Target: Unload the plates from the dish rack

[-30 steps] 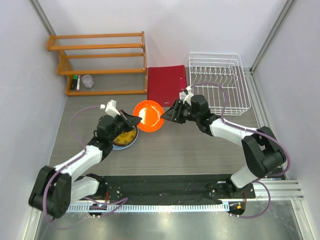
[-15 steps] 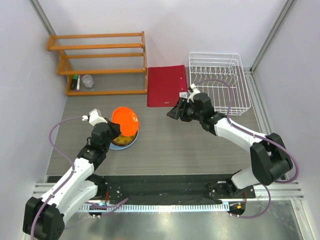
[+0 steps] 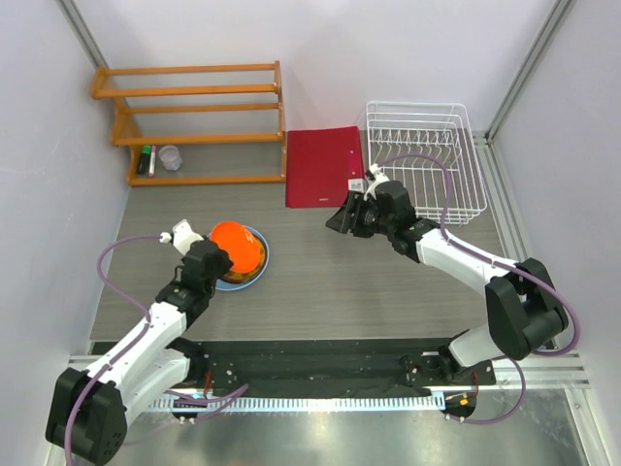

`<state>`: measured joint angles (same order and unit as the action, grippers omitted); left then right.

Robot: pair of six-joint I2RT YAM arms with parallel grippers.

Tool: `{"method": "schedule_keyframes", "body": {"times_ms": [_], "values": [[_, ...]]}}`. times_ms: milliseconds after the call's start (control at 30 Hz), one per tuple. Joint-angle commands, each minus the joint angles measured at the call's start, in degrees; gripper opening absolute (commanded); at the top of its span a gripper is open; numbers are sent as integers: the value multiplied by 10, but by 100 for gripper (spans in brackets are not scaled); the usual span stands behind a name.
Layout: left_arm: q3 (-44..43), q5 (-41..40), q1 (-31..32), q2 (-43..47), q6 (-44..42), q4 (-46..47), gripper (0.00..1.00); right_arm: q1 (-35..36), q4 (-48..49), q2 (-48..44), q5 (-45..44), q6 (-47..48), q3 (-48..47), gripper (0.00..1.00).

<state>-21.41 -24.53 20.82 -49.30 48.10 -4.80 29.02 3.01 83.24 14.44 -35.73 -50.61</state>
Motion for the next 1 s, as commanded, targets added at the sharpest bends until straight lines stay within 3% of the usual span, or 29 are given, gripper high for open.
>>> {"method": "schedule_keyframes", "body": {"times_ms": [0, 67, 233, 400, 433, 467, 600, 800, 967], "values": [[6, -13, -2, -5, 8, -14, 32, -4, -1, -6, -11, 19, -13, 57], [8, -12, -2, -3, 9, -14, 41, -4, -4, -5, -13, 20, -14, 57], [8, -11, -2, -1, 9, -20, 52, -6, -7, -4, -13, 22, -15, 57], [-6, -17, -2, 0, 12, -44, 76, -8, -20, -9, -27, 33, -17, 57], [-13, -17, -2, 0, 11, -50, 92, -8, -25, -10, -32, 36, -19, 57], [-16, -18, -2, 0, 10, -55, 99, -9, -27, -15, -36, 47, -21, 57], [-48, -17, -2, 1, -6, -81, 99, -13, -78, -40, -119, 88, -27, 61], [-134, 0, -2, -10, -83, -99, 100, -16, -115, -118, -300, 171, -2, 84], [-172, 1, -2, -13, -121, -97, 99, -16, -82, -173, -433, 196, 74, 87]]}}
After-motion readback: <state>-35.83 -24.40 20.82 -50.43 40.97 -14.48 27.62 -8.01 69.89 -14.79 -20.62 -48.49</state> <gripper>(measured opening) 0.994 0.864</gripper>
